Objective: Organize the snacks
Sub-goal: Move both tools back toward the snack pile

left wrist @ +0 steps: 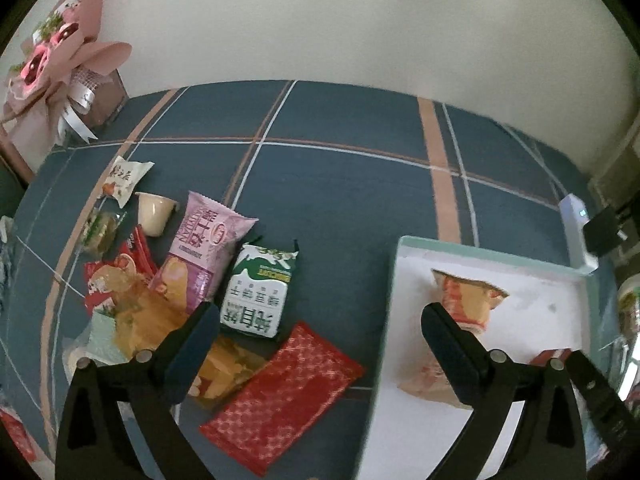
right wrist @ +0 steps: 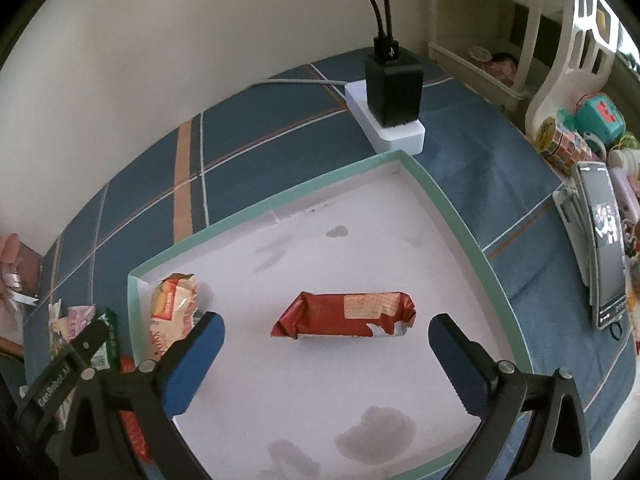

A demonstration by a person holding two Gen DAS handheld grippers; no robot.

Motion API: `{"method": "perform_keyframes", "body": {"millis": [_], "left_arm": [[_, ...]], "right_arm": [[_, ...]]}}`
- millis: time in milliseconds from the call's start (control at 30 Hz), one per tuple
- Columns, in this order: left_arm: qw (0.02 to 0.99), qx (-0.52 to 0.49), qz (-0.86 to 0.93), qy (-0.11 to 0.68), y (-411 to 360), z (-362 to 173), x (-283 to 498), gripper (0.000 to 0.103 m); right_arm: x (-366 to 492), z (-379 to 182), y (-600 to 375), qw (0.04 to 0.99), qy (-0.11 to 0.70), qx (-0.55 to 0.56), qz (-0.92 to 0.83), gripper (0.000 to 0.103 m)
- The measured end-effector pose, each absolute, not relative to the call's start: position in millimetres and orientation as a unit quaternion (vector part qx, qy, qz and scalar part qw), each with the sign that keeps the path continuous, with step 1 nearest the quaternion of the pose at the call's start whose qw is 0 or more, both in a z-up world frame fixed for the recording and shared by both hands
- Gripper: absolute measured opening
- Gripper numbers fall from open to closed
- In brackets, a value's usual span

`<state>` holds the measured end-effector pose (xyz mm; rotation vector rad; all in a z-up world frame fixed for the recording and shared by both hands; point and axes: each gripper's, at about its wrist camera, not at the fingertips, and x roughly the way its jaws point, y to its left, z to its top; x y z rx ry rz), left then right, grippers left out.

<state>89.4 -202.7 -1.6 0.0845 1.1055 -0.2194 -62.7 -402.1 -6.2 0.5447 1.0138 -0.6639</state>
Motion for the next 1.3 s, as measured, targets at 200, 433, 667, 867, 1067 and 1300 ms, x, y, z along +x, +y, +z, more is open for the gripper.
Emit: {"method": "perform_keyframes", "body": {"millis": [200,433,667,867,1067,1300], "left_arm": [[0.832,0.07,-0.116,0.538,-214.4,0.6,78.0,0.101],[0.82,0.085,-0.129,0.551,-201.0,-4.1,58.6,0.101],[0.832,0.054,-0.119,0.538,-151.3,-0.1,42.1,0.101],[0.849,0.065,-0.055,0.521,-102.0,11.0,40.5,0.101],[0.848,0.037,0.005,0.528,-31.6,18.2,45.7,0.101],[0.847,-0.025,0.045,0.53,28.0,20.5,48.2,0.101]], "right_arm": [[-60.7,0.1,-381.7,0.796,0.477,0.242,-0.285,0.103],[-59.7,4.3,-356.8,0.804,0.486,0.215,-0.267,0.103],[-61.2,14.5,-329.3,0.814,0.485,0.196,-0.254,0.103],[-54.2,20.0,-296.7,0.824,0.487,0.174,-0.23,0.103],[-38.8,17.2,-257.9,0.828,0.499,0.175,-0.185,0.103],[-20.3,16.7,-206.3,0.835,0.511,0.155,-0.132,0.103]]}}
